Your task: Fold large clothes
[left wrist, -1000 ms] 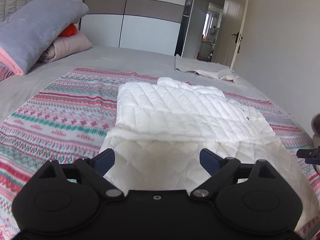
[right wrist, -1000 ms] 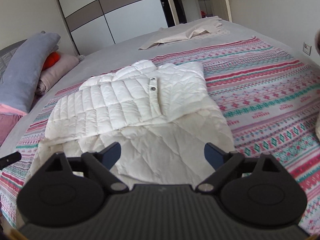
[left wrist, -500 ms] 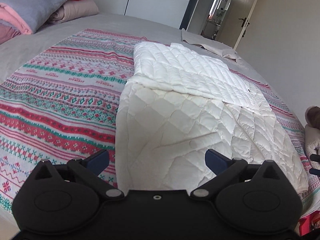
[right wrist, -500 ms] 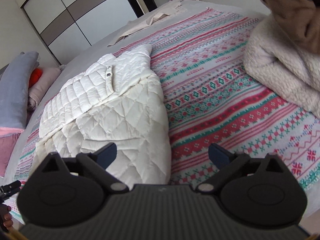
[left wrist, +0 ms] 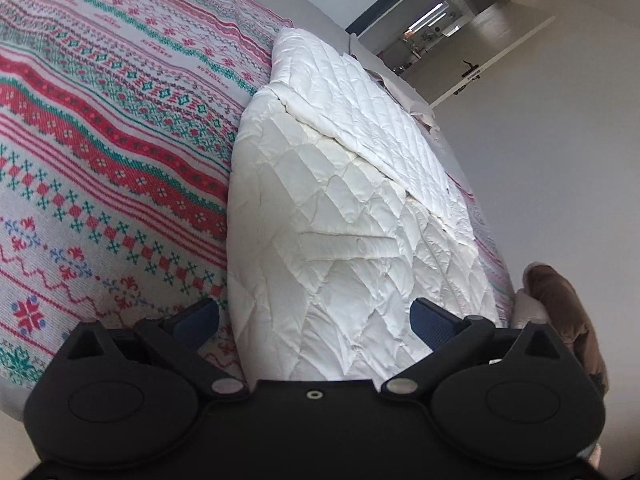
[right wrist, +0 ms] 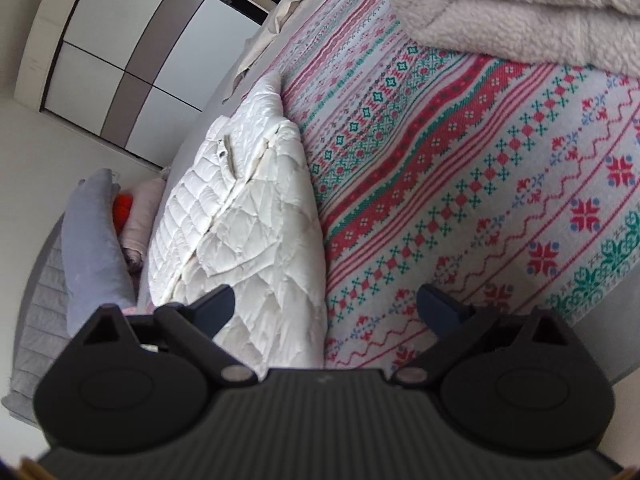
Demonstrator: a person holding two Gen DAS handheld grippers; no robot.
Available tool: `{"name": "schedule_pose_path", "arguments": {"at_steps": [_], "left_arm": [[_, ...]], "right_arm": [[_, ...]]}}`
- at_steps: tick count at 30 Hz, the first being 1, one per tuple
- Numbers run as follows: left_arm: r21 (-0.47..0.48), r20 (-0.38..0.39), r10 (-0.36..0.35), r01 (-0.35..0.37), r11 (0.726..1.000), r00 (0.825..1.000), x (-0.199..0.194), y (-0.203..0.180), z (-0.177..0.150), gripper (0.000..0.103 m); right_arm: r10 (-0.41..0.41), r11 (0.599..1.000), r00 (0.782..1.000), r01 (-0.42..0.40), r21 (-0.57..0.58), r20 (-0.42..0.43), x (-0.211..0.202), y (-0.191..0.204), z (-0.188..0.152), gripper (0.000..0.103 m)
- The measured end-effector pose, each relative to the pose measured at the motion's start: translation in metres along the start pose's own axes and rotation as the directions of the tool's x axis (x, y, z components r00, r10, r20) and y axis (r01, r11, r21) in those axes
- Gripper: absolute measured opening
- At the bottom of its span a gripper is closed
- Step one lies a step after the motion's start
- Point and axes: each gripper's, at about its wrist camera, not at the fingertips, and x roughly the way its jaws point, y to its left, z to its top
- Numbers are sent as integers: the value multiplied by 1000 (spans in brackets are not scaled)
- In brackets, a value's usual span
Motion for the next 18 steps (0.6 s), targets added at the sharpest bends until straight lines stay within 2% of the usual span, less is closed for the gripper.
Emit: {"name": "schedule_pose_path", "arguments": {"at_steps": [3, 6, 10, 14, 18], "left_arm": [[-28, -34, -51, 51, 998, 998, 0, 2, -2, 100], [-35, -63, -87, 85, 996, 994, 1, 1, -6, 100], [-51, -111, -137, 133, 990, 984, 4, 0, -14, 88], [-37, -142, -147, 143, 989, 979, 7, -3, -19, 79], [-12, -155, -145, 145, 989, 977, 11, -7, -23, 73]], "right_arm": [[82, 996, 995, -80, 31, -60, 8, 0, -2, 80], [85, 996, 989, -86, -8, -118, 23, 10, -10, 73], [71, 994, 987, -82, -70, -147, 37, 24, -21, 70], [85, 994, 985, -95, -58, -153, 46, 27, -24, 65], [107, 992, 980, -118, -52, -167, 54, 27, -25, 62]]}}
